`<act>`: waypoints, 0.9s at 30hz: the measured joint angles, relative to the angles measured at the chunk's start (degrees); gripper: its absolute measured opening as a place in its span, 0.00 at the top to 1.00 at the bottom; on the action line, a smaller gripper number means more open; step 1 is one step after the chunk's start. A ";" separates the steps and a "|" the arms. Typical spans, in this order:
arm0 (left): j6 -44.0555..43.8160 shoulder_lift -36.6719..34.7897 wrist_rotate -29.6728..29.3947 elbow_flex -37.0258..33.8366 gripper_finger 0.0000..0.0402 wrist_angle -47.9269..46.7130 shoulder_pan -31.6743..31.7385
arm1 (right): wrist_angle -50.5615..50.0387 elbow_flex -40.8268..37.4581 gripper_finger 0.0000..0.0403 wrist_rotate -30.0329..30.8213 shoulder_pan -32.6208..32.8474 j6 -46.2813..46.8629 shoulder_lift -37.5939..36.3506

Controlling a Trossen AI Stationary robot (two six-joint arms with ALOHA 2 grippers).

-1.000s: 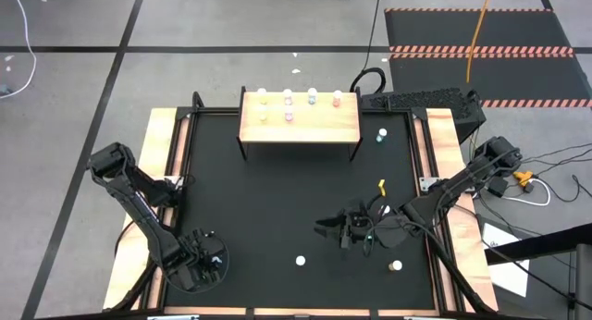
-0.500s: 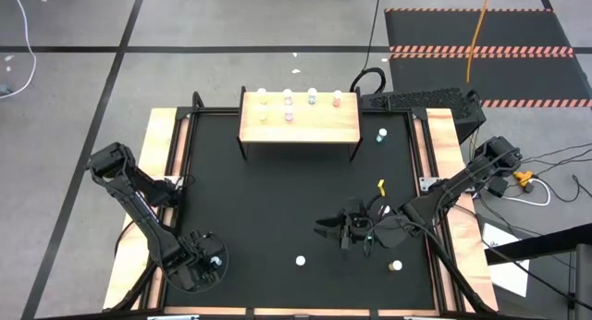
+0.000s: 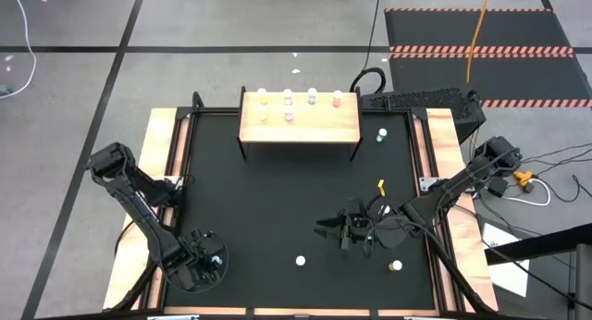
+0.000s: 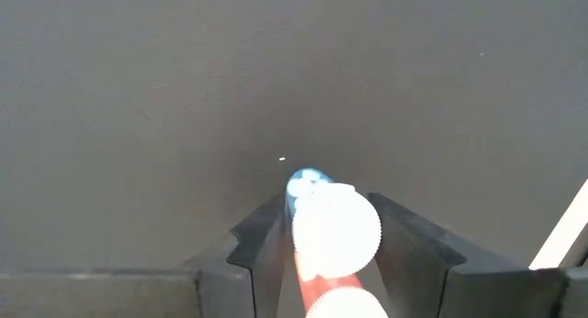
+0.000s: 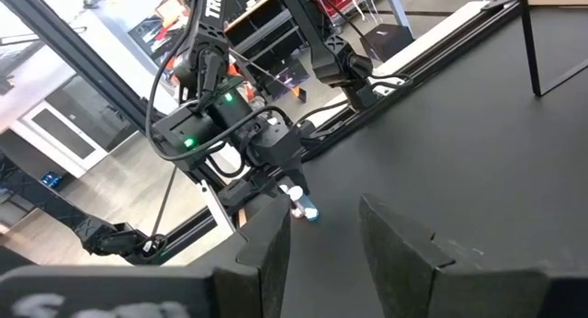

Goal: Pick and place medicine bottles onto shelf by color
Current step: Put the bottom blue pill bottle on the shelf aligned with the other blue pill bottle

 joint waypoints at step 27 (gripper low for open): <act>24.92 -0.15 10.38 3.56 0.84 -0.24 14.74 | -1.85 0.00 0.69 -1.43 0.00 -2.61 -4.25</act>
